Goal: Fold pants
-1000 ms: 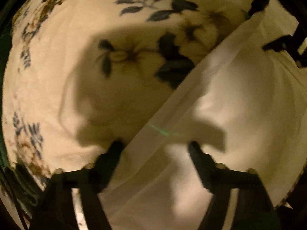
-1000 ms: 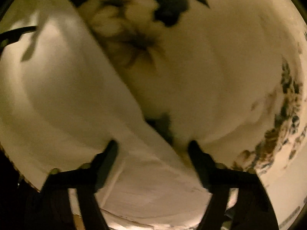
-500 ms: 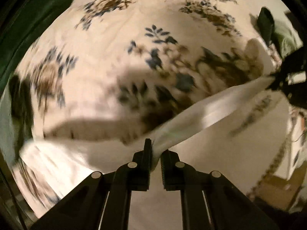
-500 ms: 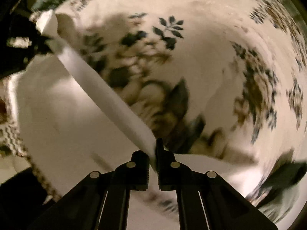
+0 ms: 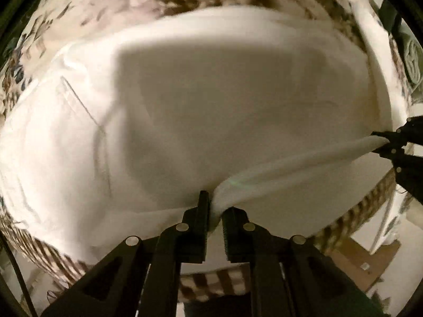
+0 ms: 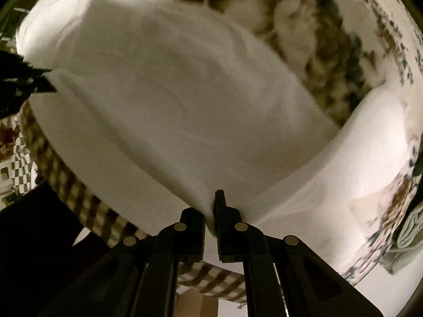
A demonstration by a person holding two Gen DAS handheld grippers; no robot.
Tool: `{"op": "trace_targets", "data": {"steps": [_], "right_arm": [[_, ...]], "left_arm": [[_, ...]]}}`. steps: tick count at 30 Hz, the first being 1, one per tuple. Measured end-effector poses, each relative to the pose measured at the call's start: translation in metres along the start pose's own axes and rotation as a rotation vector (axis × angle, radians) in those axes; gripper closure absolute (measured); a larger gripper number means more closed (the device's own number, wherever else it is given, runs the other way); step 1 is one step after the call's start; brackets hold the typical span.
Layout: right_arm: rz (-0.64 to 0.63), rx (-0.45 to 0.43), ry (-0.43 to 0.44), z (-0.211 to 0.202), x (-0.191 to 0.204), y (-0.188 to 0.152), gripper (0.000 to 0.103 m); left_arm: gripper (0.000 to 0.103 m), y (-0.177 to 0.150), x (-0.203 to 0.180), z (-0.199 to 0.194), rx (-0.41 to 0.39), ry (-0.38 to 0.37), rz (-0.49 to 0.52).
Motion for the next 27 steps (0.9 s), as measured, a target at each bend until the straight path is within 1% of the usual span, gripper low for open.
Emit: {"op": "trace_targets", "data": {"steps": [2,3,4,5,6,7,8,9,10,13,14,15,18,19,20,22,24,26,27], "right_arm": [[0.03,0.02,-0.008,0.011,-0.003,-0.002,0.093],[0.054,0.022,-0.004,0.013,-0.004,-0.004,0.089],[0.078,0.017,-0.001,0.01,-0.004,-0.006,0.088],[0.098,0.005,0.007,0.005,-0.003,-0.009,0.079],[0.117,-0.018,0.046,-0.004,0.0,-0.012,0.053],[0.129,-0.045,0.096,-0.011,0.004,-0.014,0.035],[0.14,-0.075,0.125,-0.021,0.008,-0.019,0.009],[0.156,-0.097,0.114,-0.03,0.01,-0.024,0.006],[0.166,-0.109,0.102,-0.036,0.011,-0.027,0.006],[0.217,-0.191,0.045,-0.064,0.009,-0.038,0.006],[0.237,-0.214,0.014,-0.073,0.007,-0.032,0.006],[0.266,-0.245,-0.029,-0.084,0.0,-0.033,0.006],[0.342,-0.307,-0.08,-0.107,-0.03,-0.018,0.006],[0.371,-0.324,-0.101,-0.11,-0.044,-0.014,0.006],[0.39,-0.33,-0.118,-0.113,-0.056,-0.006,0.006],[0.445,-0.342,-0.156,-0.115,-0.088,0.007,0.007],[0.497,-0.352,-0.182,-0.106,-0.118,0.02,0.007],[0.548,-0.348,-0.21,-0.094,-0.143,0.03,0.008],[0.581,-0.352,-0.203,-0.089,-0.156,0.035,0.008]], "left_arm": [[0.091,0.001,-0.001,0.001,-0.005,0.0,-0.012],[0.087,0.003,0.002,-0.003,-0.013,-0.011,-0.045],[0.08,0.004,0.003,-0.007,-0.019,-0.013,-0.064],[0.076,0.004,0.005,-0.012,-0.028,-0.013,-0.087],[0.068,0.005,0.007,-0.018,-0.048,-0.019,-0.11],[0.056,0.005,0.008,-0.023,-0.07,-0.012,-0.121],[0.049,0.005,0.008,-0.026,-0.088,0.017,-0.129],[0.031,0.006,0.007,-0.026,-0.091,0.03,-0.132],[0.022,0.006,0.006,-0.027,-0.094,0.04,-0.14],[0.02,0.009,0.008,-0.035,-0.115,0.09,-0.191],[0.02,0.009,0.009,-0.037,-0.122,0.102,-0.21],[0.02,0.012,0.008,-0.041,-0.125,0.109,-0.224],[0.02,0.021,0.008,-0.041,-0.132,0.155,-0.276],[0.02,0.022,0.011,-0.041,-0.133,0.164,-0.298],[0.02,0.031,0.011,-0.044,-0.131,0.171,-0.317],[0.02,0.035,0.016,-0.037,-0.124,0.186,-0.362],[0.02,0.023,0.04,-0.025,-0.108,0.199,-0.397],[0.02,0.017,0.048,-0.013,-0.085,0.203,-0.425],[0.02,0.016,0.051,-0.009,-0.077,0.216,-0.438]]}}
Point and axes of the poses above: each gripper's, at about its wrist camera, not at the fingertips, and z roughly the way its jaws point, x to its left, y to its top, the point moved 5 cm from there along z, roughly the way its jaws point, and after that the axes turned 15 degrees about y, right-handed, at the moved point
